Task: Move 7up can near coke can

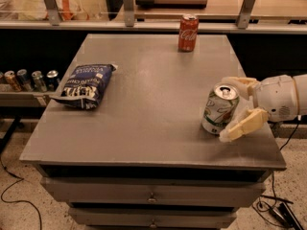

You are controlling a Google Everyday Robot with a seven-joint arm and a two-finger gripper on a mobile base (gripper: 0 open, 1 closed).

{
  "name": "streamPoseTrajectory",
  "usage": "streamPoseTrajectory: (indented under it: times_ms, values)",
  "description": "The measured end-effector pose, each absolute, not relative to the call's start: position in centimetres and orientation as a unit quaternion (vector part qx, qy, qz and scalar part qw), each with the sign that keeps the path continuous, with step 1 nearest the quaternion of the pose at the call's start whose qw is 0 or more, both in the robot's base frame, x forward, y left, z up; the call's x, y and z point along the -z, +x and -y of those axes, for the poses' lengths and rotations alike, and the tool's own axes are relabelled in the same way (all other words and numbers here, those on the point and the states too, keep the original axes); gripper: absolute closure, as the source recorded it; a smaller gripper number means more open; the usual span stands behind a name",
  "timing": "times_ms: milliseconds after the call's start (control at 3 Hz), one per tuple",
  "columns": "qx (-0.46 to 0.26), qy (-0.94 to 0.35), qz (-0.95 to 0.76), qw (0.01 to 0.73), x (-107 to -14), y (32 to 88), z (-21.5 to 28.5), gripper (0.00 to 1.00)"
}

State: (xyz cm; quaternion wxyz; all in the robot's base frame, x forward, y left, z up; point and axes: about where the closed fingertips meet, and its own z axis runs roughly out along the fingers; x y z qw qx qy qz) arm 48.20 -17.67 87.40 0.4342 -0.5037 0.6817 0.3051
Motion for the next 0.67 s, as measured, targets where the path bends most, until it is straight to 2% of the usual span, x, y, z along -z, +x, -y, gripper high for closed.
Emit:
streamPoseTrajectory:
  times_ms: [333,667]
  values:
    - [-0.31,-0.504,-0.678,0.436,-87.09,48.31,17.58,0.18]
    - [-0.314,-0.504,-0.676,0.436,-86.89,48.29,17.59,0.41]
